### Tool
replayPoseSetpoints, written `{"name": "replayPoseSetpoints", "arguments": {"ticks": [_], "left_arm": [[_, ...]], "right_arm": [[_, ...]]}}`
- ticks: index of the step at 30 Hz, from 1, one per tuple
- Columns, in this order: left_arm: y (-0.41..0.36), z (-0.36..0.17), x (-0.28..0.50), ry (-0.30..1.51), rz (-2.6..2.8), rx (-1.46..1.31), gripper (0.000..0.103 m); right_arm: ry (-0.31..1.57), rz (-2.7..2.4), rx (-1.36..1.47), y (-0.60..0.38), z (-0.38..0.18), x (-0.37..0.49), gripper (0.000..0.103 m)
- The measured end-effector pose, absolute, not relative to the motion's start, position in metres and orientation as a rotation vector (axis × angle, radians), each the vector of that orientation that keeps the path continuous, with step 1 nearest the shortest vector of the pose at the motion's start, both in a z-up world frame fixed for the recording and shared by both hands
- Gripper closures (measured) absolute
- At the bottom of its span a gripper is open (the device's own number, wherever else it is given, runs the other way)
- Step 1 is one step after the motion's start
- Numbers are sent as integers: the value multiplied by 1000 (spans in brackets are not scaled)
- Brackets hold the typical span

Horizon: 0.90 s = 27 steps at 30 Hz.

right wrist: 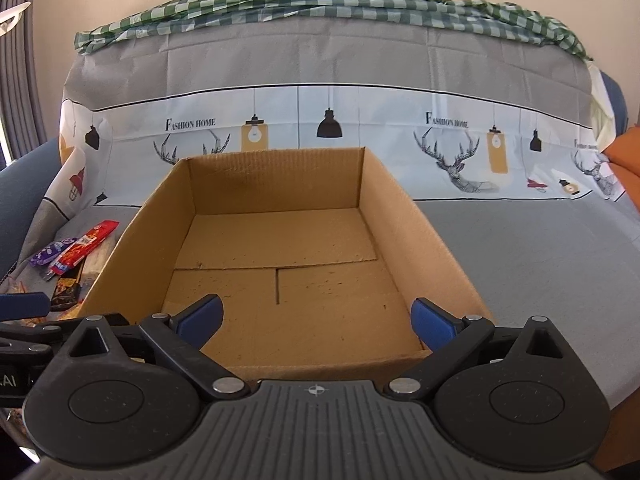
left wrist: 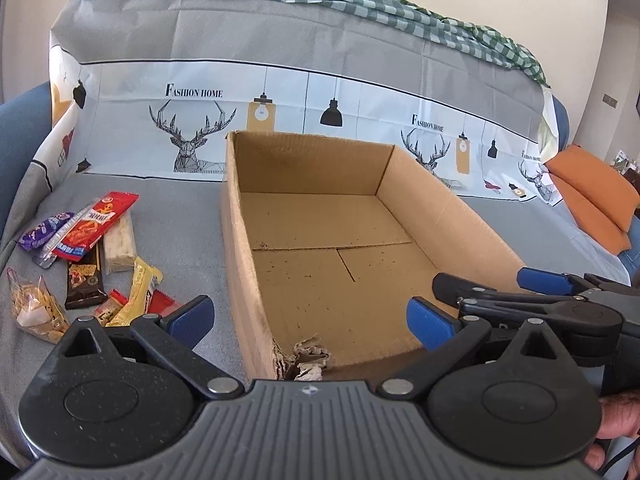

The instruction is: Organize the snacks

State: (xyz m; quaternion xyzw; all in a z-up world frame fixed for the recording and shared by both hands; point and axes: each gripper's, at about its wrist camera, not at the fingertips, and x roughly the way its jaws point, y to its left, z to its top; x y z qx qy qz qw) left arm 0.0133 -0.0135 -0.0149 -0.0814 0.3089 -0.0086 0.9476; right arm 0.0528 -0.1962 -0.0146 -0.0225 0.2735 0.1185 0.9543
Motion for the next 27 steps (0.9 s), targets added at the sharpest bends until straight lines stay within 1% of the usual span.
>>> {"name": "replayPoseSetpoints", "arguments": {"ticks": [27], "left_arm": [[-16,-13,13,637,-28,-169,1]], "right_arm": [[571,249,-88,-193,-18,55,3]]}}
